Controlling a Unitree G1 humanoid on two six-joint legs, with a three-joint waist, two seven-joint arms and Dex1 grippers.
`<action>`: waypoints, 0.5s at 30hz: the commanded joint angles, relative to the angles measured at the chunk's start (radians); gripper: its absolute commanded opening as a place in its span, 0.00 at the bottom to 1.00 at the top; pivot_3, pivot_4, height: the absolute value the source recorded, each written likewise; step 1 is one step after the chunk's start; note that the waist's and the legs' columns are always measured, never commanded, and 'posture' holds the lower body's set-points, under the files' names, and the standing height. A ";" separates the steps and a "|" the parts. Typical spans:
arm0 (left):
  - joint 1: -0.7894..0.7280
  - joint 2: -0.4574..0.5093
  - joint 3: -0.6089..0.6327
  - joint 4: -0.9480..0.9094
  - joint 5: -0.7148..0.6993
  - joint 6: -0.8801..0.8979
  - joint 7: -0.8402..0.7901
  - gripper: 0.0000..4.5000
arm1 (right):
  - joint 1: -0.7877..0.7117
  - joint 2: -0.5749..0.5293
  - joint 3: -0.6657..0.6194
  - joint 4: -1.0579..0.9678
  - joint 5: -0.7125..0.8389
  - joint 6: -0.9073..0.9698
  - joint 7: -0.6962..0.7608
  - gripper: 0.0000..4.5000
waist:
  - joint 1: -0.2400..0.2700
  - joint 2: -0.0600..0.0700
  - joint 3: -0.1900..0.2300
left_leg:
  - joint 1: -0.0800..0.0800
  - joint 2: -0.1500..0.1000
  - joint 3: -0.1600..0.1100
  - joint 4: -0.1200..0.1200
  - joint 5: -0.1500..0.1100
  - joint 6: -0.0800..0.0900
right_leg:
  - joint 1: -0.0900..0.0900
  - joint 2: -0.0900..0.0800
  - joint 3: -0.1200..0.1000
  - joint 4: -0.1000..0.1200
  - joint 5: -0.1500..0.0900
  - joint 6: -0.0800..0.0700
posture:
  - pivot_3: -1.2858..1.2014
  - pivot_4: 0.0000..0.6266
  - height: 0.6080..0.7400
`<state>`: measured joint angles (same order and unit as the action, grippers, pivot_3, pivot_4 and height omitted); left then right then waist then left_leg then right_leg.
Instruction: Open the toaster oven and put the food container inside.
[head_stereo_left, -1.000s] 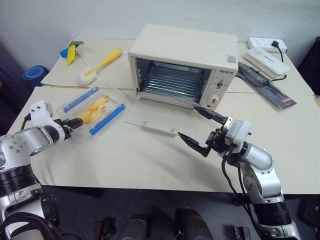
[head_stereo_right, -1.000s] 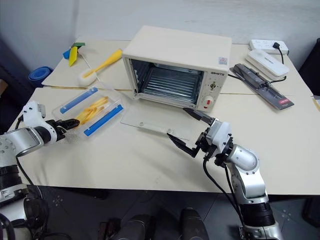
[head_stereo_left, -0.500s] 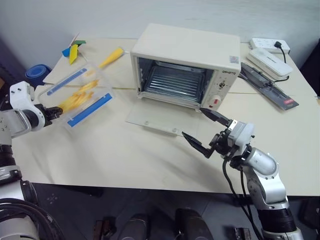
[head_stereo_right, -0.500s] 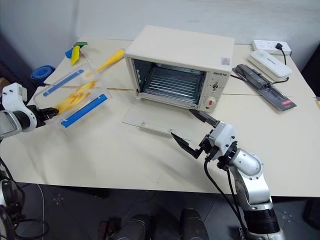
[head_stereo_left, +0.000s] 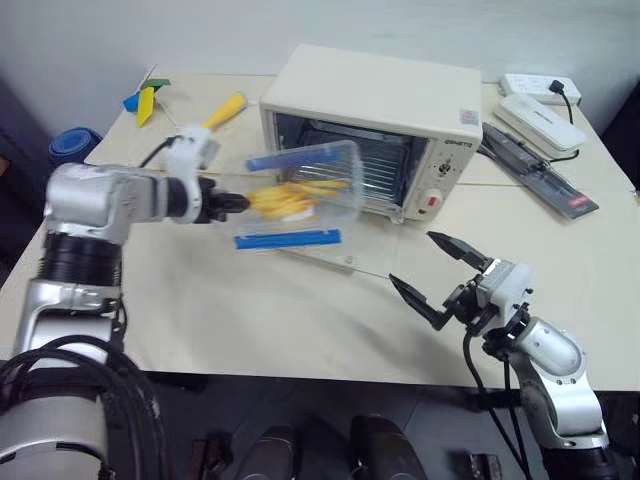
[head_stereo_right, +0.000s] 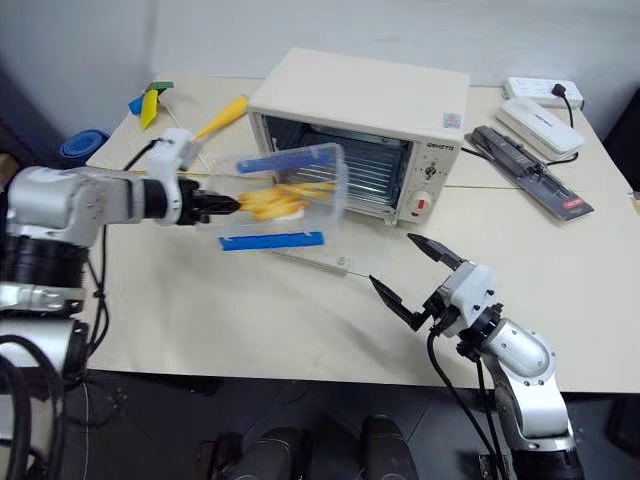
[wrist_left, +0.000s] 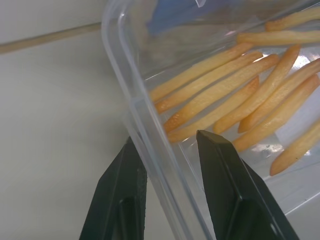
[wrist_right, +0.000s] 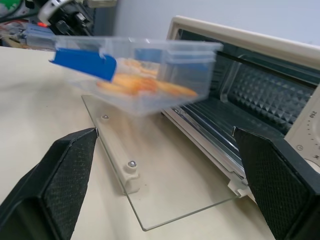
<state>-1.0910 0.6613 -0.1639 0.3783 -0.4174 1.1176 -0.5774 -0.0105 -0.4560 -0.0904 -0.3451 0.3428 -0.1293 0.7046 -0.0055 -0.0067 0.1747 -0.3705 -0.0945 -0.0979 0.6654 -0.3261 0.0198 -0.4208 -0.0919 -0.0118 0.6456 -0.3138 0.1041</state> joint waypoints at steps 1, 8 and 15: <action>-0.069 -0.043 -0.023 0.077 0.065 -0.077 -0.036 0.28 | 0.020 0.002 -0.020 -0.070 0.003 -0.001 -0.030 1.00 | -0.001 0.000 0.000 | 0.000 0.000 0.001 0.000 0.000 0.000 | -0.001 0.000 0.001 0.001 0.000 0.000 | 0.52 0.24 1.00; -0.158 -0.169 -0.035 0.305 0.171 -0.236 -0.068 0.35 | 0.054 0.007 -0.018 -0.105 -0.010 0.001 -0.071 1.00 | 0.005 -0.001 0.001 | -0.002 0.000 0.002 0.001 0.001 -0.001 | -0.004 0.000 0.002 0.001 0.000 0.000 | 0.52 0.24 1.00; -0.155 -0.190 0.121 0.326 0.116 -0.368 -0.135 0.81 | 0.090 0.011 -0.014 -0.172 0.010 0.063 -0.118 1.00 | 0.004 -0.001 0.001 | -0.003 0.000 0.003 0.001 0.001 -0.001 | -0.006 0.000 0.002 0.002 0.000 0.000 | 0.52 0.24 1.00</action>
<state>-1.2409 0.4484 -0.0965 0.7533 -0.2732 0.8069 -0.6697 0.0742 -0.4420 -0.0918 -0.4586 0.3327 -0.0812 0.5992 -0.0019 -0.0078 0.1753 -0.3733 -0.0945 -0.0953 0.6664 -0.3248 0.0184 -0.4267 -0.0919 -0.0098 0.6473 -0.3139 0.1041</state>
